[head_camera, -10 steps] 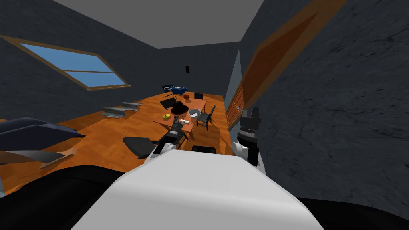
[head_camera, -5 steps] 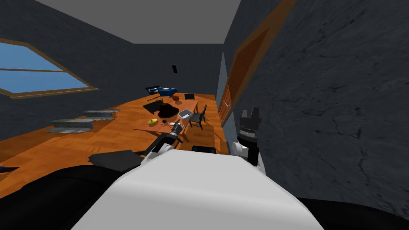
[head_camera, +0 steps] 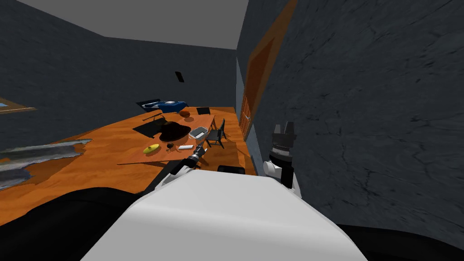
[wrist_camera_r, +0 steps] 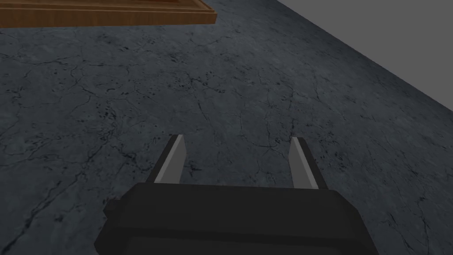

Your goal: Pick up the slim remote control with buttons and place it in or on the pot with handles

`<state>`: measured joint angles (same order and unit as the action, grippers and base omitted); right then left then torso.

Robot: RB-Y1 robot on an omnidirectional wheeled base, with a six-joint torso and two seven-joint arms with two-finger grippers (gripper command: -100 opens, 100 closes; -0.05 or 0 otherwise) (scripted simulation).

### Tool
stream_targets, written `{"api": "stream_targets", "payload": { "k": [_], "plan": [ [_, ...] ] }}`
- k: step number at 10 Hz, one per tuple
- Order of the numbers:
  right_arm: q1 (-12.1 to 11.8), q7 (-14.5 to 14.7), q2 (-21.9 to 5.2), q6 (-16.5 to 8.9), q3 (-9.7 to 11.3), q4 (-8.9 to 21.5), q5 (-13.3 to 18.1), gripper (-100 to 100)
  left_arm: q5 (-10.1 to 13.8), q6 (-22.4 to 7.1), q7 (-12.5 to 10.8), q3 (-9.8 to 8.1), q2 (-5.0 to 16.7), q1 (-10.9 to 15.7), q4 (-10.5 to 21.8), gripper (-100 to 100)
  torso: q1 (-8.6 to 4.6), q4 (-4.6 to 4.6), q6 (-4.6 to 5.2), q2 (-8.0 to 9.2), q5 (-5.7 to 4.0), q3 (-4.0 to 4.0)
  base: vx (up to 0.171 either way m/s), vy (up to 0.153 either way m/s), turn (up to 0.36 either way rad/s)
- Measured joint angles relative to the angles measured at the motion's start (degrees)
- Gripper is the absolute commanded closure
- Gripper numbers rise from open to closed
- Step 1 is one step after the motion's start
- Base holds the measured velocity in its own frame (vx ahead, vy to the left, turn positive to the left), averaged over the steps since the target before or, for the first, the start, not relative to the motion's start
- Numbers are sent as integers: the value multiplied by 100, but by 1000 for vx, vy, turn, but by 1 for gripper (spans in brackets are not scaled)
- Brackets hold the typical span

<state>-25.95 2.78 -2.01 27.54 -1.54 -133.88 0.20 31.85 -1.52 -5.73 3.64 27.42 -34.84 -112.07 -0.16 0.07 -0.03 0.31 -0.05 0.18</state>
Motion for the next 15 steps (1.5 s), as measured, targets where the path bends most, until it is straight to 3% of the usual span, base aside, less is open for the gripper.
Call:
{"api": "stream_targets", "payload": {
  "k": [4,6,9,10,12,14,15],
  "plan": [
    [0,0,-1,0,-1,0,0,0,560,-467,-4,-85,375,-49,440,-100,22,1,-1,1,4,1,19,-29,-294],
    [0,0,-1,0,-1,0,0,0,821,-580,27,-28,534,-75,777,-100,26,0,-1,1,5,1,26,-11,-299],
    [-2,0,-1,0,-2,0,0,0,1217,-903,20,-110,795,-191,989,-100,34,1,-10,3,6,2,23,5,-314],
    [0,0,-1,0,-1,0,0,0,1432,-995,23,-99,954,-182,1201,-100,37,1,-1,3,7,2,15,22,-169],
    [-1,0,-1,0,-2,0,0,0,1563,-1334,40,-210,947,-230,1332,-100,41,2,-4,5,8,3,14,30,-231],
    [-1,0,-2,0,-2,0,0,0,1825,-1542,31,-278,1139,-373,1460,-100,45,2,-4,6,8,4,10,41,-244],
    [-2,0,-2,0,-3,0,0,0,1995,-1568,54,-218,1251,-336,1654,-100,49,2,-10,8,10,4,5,60,-316]
  ]
}}
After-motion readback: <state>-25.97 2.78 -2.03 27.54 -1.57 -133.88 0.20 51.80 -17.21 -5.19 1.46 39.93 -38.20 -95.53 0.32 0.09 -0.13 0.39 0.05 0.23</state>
